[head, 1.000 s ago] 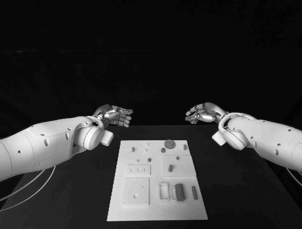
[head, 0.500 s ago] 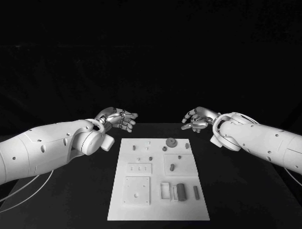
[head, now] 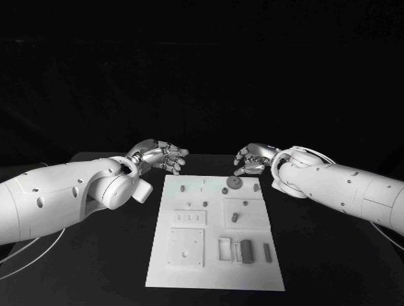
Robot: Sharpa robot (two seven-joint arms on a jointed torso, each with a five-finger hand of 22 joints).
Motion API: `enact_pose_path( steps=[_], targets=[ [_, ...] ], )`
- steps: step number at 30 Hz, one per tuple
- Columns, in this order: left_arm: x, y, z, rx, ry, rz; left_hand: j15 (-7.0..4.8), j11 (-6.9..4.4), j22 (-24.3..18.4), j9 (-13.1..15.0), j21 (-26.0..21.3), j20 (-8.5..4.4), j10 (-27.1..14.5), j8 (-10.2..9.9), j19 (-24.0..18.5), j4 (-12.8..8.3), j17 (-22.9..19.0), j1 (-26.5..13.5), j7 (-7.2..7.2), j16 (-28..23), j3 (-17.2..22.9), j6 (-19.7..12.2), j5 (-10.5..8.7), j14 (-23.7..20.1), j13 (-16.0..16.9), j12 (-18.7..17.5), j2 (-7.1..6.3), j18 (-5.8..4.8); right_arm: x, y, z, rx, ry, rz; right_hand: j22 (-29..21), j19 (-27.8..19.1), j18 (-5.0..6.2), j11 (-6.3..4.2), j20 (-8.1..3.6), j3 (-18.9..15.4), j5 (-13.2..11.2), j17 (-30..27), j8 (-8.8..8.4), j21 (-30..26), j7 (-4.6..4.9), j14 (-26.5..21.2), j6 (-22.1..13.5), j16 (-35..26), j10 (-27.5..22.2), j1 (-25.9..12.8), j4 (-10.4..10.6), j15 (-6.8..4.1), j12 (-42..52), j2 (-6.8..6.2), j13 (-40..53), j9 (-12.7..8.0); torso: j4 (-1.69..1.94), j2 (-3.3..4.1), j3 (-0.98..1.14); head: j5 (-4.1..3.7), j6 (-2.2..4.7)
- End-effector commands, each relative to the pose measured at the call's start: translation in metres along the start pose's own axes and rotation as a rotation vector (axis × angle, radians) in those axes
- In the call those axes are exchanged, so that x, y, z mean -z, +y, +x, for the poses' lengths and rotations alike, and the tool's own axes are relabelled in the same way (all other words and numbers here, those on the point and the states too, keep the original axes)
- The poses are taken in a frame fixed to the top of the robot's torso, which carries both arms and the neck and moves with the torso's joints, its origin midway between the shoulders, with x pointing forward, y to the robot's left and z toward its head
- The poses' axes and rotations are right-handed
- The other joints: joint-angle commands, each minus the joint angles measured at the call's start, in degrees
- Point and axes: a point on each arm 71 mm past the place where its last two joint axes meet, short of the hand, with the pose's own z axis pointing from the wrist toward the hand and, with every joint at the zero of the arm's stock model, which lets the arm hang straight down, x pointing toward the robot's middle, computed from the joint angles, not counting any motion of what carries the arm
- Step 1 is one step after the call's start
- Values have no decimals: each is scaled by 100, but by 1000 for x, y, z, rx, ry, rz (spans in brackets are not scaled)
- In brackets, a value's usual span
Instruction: Assemble the parts on the task board
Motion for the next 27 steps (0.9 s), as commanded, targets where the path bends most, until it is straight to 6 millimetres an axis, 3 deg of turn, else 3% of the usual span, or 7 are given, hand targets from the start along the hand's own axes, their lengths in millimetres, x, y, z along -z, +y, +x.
enact_pose_path(
  steps=[1,4,10,17,27],
  targets=[
    [2,-8,3,-4,23,35,3,-2,11,8,20,-56,12,-41,-2,8,24,-89,8,-6,-28,42,15,22,20,10,-3,64,-2,4,2,99,9,-20,150,15,271,145,-79,43,36,16,-30,64,20,48,15,55,-141,28,3,-10,50,-28,26,11,80,135,-28,-30,9],
    [1,-12,3,-5,23,47,3,-1,17,12,17,-58,3,-50,-9,15,41,-112,9,-16,-34,40,16,17,37,4,-9,61,-3,6,3,124,8,-27,148,19,271,149,-96,54,42,31,-40,132,24,59,11,110,-134,31,2,-7,93,-37,51,17,152,222,-46,-86,62],
    [1,-17,3,-2,22,56,2,1,24,17,16,-60,-4,-58,-13,17,57,-123,9,-23,-35,39,18,15,53,-1,-9,60,-5,11,6,149,6,-36,145,40,271,156,-131,70,42,63,-60,255,31,83,3,218,-111,35,3,0,180,-44,99,26,216,324,-66,-119,83],
    [0,-18,7,0,32,59,2,1,30,22,15,-62,-8,-64,-15,18,73,-132,10,-30,-35,42,18,15,70,-5,-7,59,-6,13,9,161,6,-40,143,43,271,160,-145,78,46,71,-72,299,35,89,-7,254,-111,38,2,4,204,-51,112,27,249,423,-97,-181,142],
    [1,-18,9,36,40,43,1,2,38,29,14,-63,-12,-69,-17,19,91,-142,8,-39,-34,48,20,15,89,-9,-2,58,-4,17,15,186,32,-48,141,61,271,166,-169,87,47,90,-86,377,41,109,-12,326,-97,43,3,11,254,-66,137,33,263,529,-124,-218,125]
  ],
)
